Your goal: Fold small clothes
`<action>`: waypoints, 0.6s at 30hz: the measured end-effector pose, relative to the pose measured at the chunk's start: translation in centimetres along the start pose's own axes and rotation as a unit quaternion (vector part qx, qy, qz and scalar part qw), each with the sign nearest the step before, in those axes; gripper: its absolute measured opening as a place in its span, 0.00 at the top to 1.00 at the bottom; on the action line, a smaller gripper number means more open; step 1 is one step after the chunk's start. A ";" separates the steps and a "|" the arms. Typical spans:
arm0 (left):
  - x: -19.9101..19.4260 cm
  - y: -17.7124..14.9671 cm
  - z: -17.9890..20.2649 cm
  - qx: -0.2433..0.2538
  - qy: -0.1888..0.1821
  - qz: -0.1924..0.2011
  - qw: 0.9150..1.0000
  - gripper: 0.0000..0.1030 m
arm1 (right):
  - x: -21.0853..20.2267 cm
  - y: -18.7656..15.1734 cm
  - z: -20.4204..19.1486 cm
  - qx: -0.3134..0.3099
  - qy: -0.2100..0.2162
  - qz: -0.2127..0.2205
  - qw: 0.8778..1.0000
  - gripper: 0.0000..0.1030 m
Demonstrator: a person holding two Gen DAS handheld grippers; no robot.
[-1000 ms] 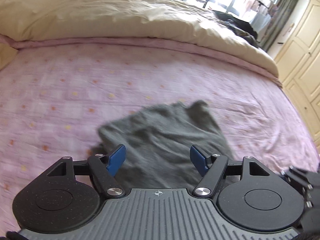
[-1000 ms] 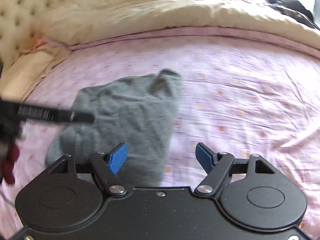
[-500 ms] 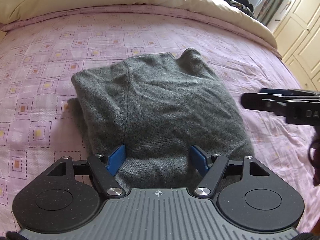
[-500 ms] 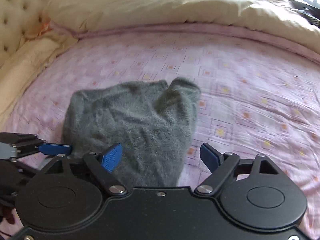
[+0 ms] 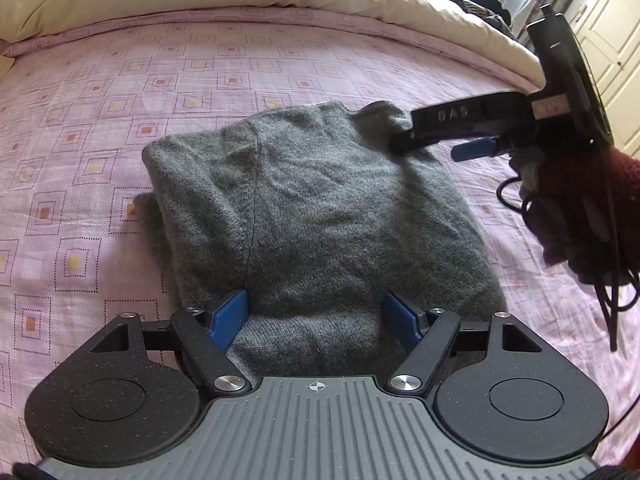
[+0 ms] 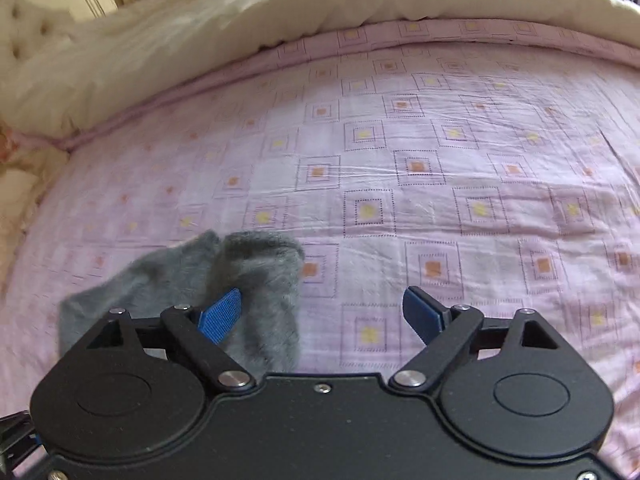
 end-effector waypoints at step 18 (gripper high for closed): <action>-1.7 2.7 -8.2 -0.171 -0.005 0.017 0.985 0.26 | -4.2 -12.7 -2.7 0.088 0.154 -0.045 0.983 0.11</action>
Point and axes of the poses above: each gripper's, at about its wrist camera, not at the fingertips, and x roughly the way its jaws point, z to its right, y to its top, the point moved 8 cm from there along x, roughly the way its jaws point, and after that the axes turned 4 degrees about -x, right-handed, at the moved point
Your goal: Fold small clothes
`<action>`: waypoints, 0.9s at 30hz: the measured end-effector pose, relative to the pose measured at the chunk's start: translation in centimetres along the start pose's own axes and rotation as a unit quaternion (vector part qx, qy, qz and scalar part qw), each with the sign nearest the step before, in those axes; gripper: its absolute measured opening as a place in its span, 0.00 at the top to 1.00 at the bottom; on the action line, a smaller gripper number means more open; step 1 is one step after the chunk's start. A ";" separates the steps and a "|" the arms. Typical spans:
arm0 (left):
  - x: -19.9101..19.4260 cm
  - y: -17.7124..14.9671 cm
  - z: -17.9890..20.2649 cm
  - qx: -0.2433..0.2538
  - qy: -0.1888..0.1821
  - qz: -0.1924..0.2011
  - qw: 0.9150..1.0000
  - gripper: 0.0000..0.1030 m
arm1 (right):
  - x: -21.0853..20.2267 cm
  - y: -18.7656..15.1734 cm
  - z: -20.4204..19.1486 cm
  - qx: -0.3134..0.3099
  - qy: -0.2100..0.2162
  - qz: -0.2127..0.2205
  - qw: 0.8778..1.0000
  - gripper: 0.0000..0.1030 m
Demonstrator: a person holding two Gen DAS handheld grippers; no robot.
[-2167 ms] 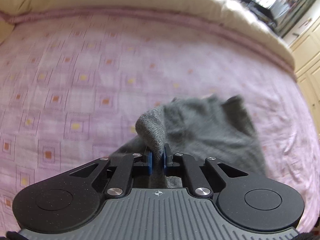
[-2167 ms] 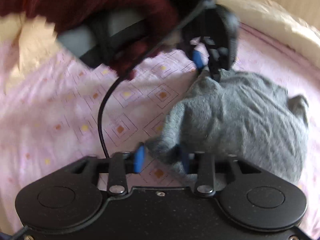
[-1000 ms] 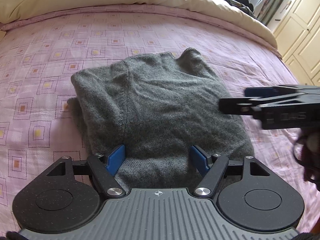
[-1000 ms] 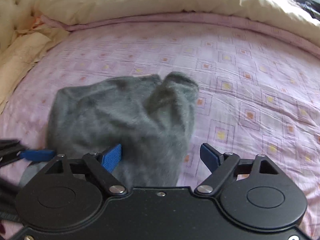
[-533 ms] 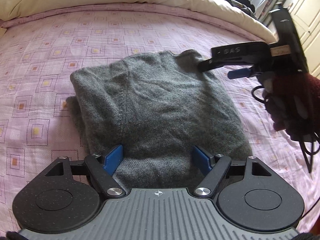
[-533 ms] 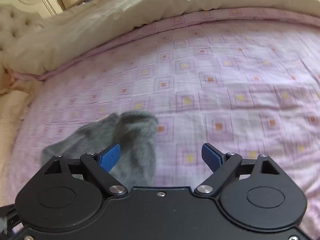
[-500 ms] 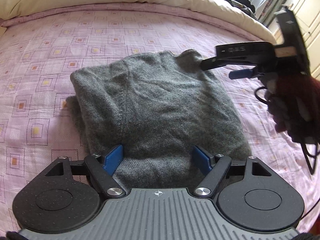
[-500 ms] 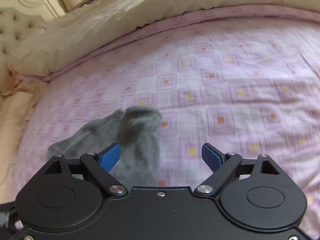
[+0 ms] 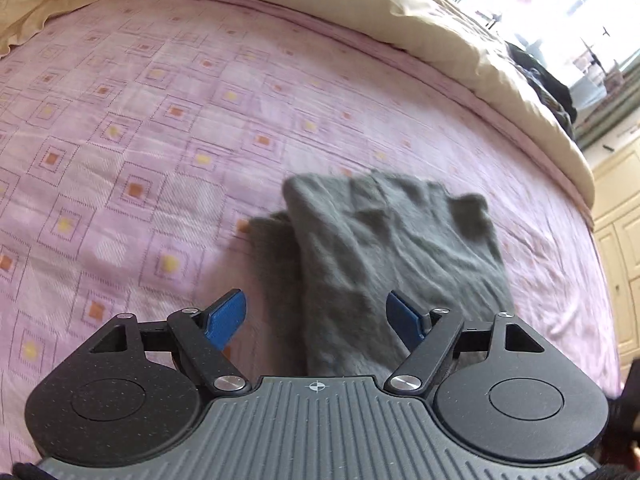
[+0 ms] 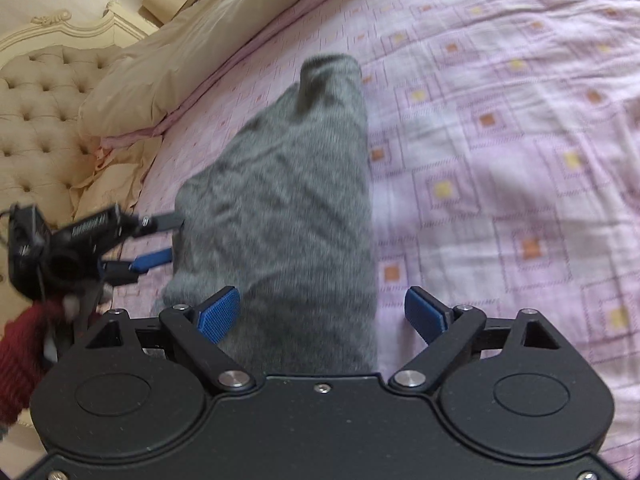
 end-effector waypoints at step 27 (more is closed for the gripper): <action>4.4 1.7 2.1 -0.025 -0.122 -0.074 0.989 0.73 | -2.4 -3.1 -3.3 0.005 0.013 -0.041 0.999 0.64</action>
Point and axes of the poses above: each gripper's, at about its wrist camera, not at the fingertips, and x roughly the way its jaws point, z to its right, y to its top, the point moved 8 cm from there along x, roughly the way its jaws point, and after that the axes turned 4 degrees about -x, right-handed, at the moved point
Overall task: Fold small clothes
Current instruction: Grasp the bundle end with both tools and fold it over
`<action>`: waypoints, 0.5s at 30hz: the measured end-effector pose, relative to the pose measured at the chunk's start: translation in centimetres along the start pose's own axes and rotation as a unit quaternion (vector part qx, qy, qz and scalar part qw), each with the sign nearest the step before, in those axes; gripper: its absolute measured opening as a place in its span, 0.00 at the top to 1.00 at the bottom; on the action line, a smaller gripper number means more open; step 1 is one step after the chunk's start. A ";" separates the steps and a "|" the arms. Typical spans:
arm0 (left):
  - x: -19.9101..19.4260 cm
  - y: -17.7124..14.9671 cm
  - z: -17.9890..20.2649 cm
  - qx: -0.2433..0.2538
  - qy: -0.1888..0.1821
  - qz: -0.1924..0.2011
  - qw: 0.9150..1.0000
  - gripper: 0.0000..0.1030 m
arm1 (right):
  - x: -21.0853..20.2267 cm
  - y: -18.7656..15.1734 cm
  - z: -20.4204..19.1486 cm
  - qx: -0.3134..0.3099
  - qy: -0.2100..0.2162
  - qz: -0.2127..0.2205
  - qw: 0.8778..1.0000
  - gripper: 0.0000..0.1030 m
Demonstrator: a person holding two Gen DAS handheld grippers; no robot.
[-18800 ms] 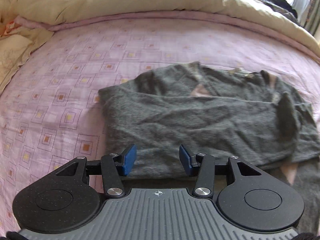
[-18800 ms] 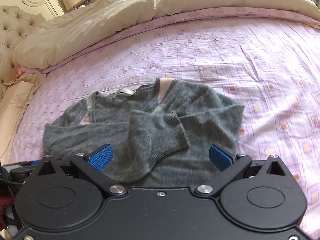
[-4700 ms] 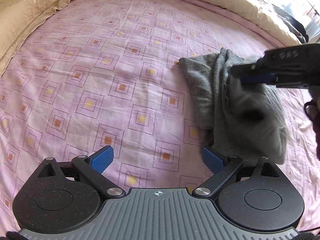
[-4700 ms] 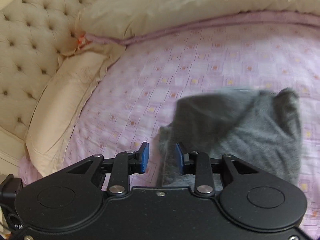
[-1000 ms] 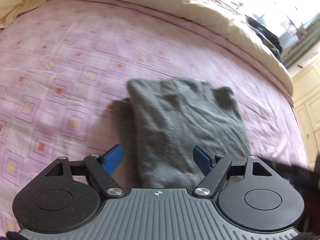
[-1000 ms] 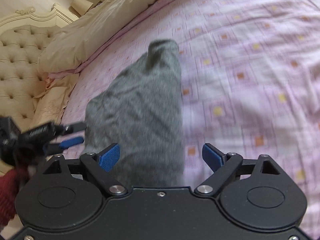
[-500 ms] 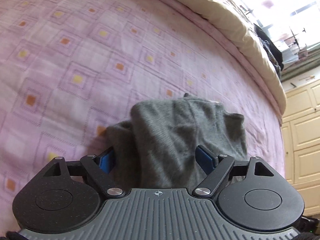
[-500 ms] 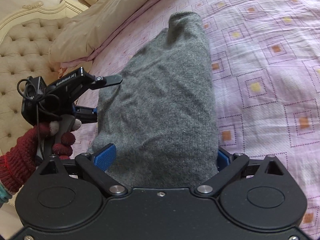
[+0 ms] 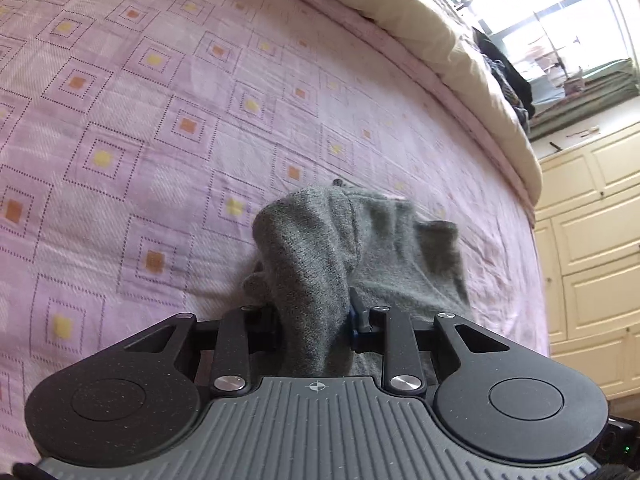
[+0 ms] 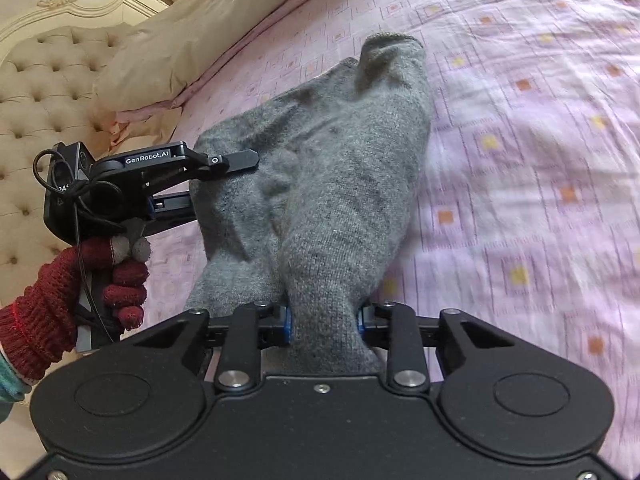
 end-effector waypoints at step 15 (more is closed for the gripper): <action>-2.5 -15.5 6.0 -0.009 -0.009 -0.053 0.999 0.73 | -9.2 -12.8 5.4 -0.005 0.002 -0.094 0.996 0.64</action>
Point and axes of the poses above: each gripper's, at about its wrist camera, not at the fingertips, and x roughly the way its jaws point, z to its right, y to its top, the point moved 8 cm from there along x, roughly the way its jaws point, and after that the axes turned 4 degrees about -x, right-handed, at the moved point
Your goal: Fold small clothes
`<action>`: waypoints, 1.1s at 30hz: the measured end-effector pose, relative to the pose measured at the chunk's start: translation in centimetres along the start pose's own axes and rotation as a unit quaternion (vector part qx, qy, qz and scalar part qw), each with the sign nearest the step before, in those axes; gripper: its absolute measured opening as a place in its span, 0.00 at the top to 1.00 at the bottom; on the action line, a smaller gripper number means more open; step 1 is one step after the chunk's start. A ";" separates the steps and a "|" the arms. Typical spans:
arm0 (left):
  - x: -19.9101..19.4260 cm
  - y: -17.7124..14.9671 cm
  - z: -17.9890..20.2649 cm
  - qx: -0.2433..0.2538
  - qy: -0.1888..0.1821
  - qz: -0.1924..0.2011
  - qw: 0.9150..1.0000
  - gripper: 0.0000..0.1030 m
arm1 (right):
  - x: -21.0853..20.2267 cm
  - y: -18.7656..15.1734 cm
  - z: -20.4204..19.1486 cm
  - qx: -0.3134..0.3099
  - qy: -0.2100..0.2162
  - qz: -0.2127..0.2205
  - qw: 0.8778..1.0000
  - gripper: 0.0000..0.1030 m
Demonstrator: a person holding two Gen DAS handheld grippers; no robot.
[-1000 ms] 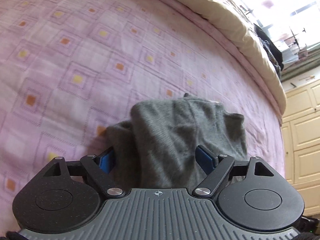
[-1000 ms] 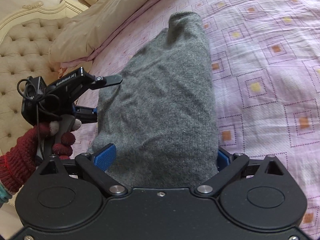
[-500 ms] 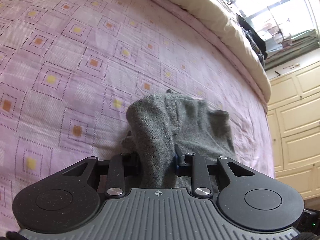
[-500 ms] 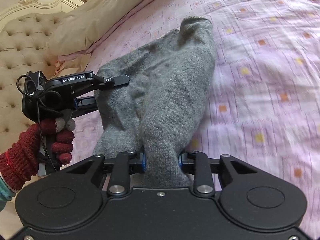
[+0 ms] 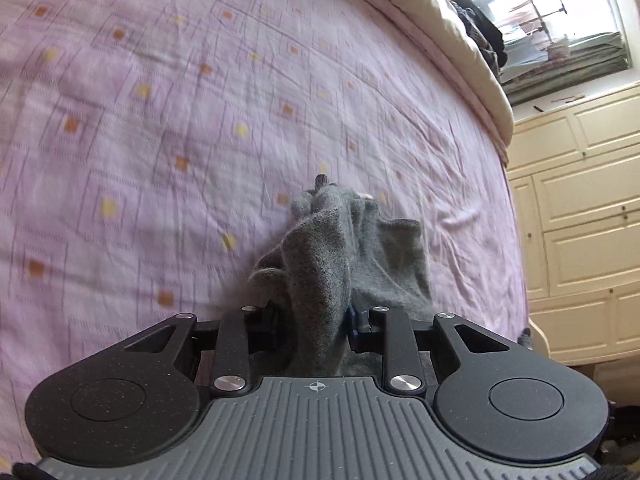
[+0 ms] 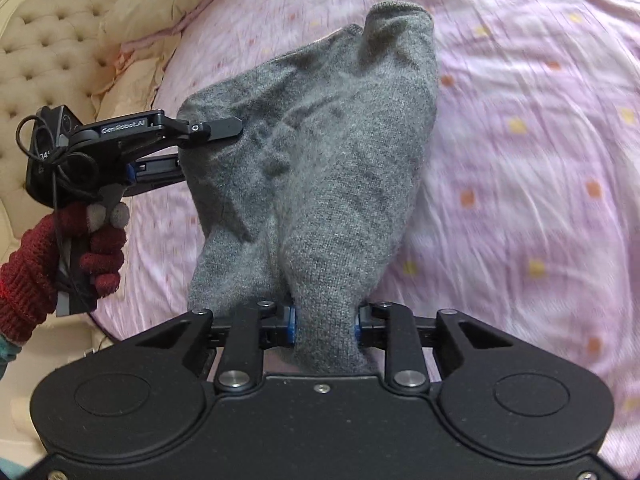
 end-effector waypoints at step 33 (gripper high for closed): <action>-2.6 -15.3 5.7 0.162 0.174 0.113 0.965 0.44 | -3.4 2.1 -2.3 -0.161 -0.120 0.096 0.975 0.14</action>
Point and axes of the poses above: each gripper's, at about its wrist camera, not at the fingertips, and x roughly the way its jaws point, z to its right, y to its top, the point moved 8 cm from there along x, roughly the way its jaws point, and after that the axes turned 4 degrees about -x, right-handed, at the moved point
